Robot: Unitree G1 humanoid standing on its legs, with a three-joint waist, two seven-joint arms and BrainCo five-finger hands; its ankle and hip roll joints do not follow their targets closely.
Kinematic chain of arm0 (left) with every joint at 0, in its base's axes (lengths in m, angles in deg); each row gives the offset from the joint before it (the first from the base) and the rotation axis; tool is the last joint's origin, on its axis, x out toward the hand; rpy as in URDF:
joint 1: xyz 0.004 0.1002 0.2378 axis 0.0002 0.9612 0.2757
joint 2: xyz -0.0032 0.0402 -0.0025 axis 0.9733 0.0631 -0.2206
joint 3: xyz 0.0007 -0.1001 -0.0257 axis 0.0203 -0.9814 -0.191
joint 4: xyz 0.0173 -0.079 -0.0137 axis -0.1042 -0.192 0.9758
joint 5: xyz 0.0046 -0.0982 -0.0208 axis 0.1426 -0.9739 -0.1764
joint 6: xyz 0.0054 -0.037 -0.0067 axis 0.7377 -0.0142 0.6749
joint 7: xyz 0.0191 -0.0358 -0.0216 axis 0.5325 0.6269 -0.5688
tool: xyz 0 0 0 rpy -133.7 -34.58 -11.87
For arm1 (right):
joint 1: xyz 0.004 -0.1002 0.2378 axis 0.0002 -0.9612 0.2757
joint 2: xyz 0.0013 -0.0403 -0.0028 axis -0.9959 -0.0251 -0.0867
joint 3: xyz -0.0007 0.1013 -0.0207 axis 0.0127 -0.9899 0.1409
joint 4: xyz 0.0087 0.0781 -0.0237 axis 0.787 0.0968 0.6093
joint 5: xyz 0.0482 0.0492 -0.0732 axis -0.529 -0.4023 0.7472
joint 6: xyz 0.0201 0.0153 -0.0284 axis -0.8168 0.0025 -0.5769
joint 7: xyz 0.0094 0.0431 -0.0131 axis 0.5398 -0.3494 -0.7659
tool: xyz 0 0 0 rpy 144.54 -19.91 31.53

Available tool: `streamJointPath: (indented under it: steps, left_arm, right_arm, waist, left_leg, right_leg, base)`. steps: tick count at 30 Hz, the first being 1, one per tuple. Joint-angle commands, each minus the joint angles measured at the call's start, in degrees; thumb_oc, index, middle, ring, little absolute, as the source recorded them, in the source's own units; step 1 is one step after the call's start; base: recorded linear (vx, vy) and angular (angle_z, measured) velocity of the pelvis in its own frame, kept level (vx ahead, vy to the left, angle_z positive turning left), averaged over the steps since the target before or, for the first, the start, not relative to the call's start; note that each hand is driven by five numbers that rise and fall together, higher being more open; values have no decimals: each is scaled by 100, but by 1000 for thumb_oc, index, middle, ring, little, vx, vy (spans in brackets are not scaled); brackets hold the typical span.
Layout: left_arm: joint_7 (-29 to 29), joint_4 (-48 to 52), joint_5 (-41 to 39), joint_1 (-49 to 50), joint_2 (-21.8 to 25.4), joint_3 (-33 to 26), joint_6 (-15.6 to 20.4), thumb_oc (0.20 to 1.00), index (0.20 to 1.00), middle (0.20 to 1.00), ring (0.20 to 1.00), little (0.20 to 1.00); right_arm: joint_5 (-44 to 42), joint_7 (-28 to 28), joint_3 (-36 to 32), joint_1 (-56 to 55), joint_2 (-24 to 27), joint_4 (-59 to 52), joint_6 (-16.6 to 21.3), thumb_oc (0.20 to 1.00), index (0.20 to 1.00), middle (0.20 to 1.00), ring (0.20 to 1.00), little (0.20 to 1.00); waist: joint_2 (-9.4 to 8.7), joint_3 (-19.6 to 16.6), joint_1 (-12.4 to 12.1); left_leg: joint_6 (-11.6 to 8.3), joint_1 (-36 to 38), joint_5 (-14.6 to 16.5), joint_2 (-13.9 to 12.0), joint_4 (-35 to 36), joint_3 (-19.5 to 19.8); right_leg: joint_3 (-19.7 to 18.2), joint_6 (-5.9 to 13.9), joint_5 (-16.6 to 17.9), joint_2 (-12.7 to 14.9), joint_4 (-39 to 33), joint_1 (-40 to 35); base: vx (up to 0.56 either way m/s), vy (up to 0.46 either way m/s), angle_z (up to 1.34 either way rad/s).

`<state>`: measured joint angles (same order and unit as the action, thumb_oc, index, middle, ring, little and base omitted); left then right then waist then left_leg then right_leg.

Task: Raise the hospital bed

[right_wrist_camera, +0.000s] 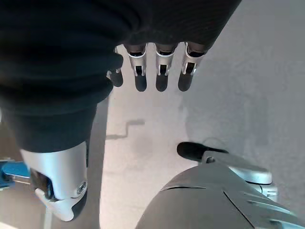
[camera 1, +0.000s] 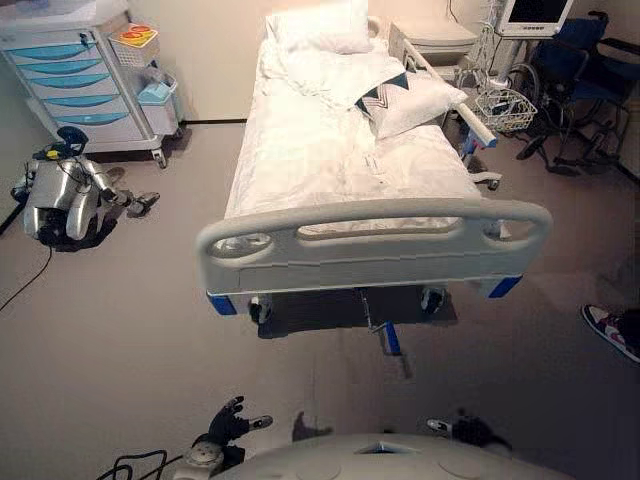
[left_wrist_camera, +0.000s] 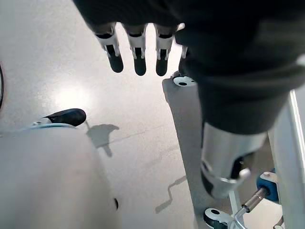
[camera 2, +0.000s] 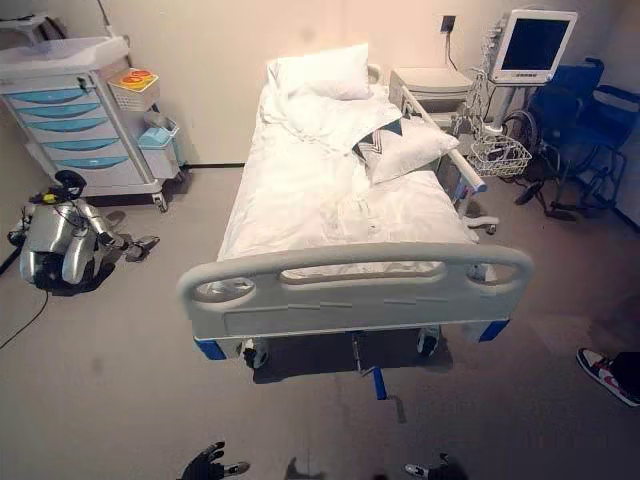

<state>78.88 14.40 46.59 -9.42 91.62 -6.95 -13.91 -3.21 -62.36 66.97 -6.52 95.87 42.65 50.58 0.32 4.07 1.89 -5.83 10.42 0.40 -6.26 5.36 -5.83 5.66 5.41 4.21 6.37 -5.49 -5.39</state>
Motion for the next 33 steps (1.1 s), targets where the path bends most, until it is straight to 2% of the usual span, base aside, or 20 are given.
streamJointPath:
  steps: [1,7,13,15,17,18,20,22,25,30,33]
  left_arm:
    - [-106,154,-179,-290,51,-58,174,1000,1000,1000,1000,1000]
    - [-110,-213,-245,-381,32,-214,95,1000,1000,1000,1000,1000]
    - [87,90,-419,-685,81,-73,166,1000,1000,1000,1000,1000]
    - [194,747,-684,-867,155,131,278,1000,1000,1000,1000,1000]
    - [202,1024,-752,-878,184,177,283,1000,1000,1000,1000,1000]
    - [265,1741,-994,-893,292,223,379,1000,1000,1000,1000,1000]
    - [274,2139,-1132,-873,368,236,404,1000,1000,1000,1000,1000]
    - [347,3333,-1575,-941,596,234,483,1000,1000,1000,1000,1000]
    - [471,3808,-1502,-1108,763,320,481,1000,1000,1000,1000,1000]
    - [589,5406,-1550,-1353,1248,308,512,1000,1000,1000,1000,1000]
    - [627,5855,-1552,-1417,1353,332,528,1000,1000,1000,1000,1000]
  right_arm:
    - [144,-7,178,334,50,121,98,1000,1000,1000,1000,1000]
    - [104,10,203,365,25,44,113,1000,1000,1000,1000,1000]
    - [-112,-101,327,730,117,-243,145,1000,1000,1000,1000,1000]
    - [-405,-231,356,1042,219,-607,248,1000,1000,1000,1000,1000]
    - [-468,-255,352,1076,259,-775,276,1000,1000,1000,1000,1000]
    - [-654,-340,328,1150,353,-1272,350,1000,1000,1000,1000,1000]
    - [-749,-396,308,1175,407,-1605,405,1000,1000,1000,1000,1000]
    - [-1085,-521,323,1354,470,-2471,558,1000,1000,1000,1000,1000]
    - [-1275,-613,347,1539,497,-2808,616,1000,1000,1000,1000,1000]
    - [-1592,-684,480,1984,675,-3985,806,1000,1000,1000,1000,1000]
    - [-1663,-724,491,2084,701,-4303,860,1000,1000,1000,1000,1000]
  waist:
    - [-207,93,-86]
    - [-233,154,-76]
    - [-151,707,-51]
    - [-73,1108,-44]
    - [-50,1179,-45]
    - [-18,1377,-32]
    - [0,1482,-22]
    - [-4,1809,-6]
    - [-35,1981,9]
    - [-50,2513,31]
    - [-51,2572,38]
  left_leg:
    - [214,-190,-90,214,-75,274]
    - [210,-265,-98,206,-118,321]
    - [200,-980,-252,200,-357,420]
    - [171,-1476,-339,196,-570,446]
    - [161,-1605,-353,207,-635,459]
    - [146,-1835,-396,207,-723,481]
    - [138,-1954,-420,202,-769,487]
    - [112,-2324,-530,130,-820,540]
    - [106,-2597,-554,94,-927,536]
    - [77,-3257,-642,87,-1159,506]
    - [63,-3533,-668,89,-1242,505]
  right_leg:
    - [241,445,-245,364,308,-211]
    - [250,418,-292,343,373,-160]
    - [169,364,-242,341,687,584]
    - [126,336,-189,348,899,1070]
    - [121,326,-173,347,936,1187]
    - [113,318,-155,336,1005,1392]
    - [102,313,-155,328,1078,1532]
    - [83,323,-157,286,1323,2009]
    - [48,328,-120,298,1421,2288]
    - [-9,316,-82,327,1716,3031]
    - [-17,310,-63,358,1809,3298]
  base:
    - [-73,-5,9]
    - [-7,-1,0]
    - [-169,-6,4]
    - [-236,-19,0]
    - [-127,-19,-1]
    - [-96,-26,2]
    - [-99,-21,2]
    - [-165,-33,-3]
    - [-111,-33,-4]
    - [-107,-4,-2]
    - [-61,-5,-2]
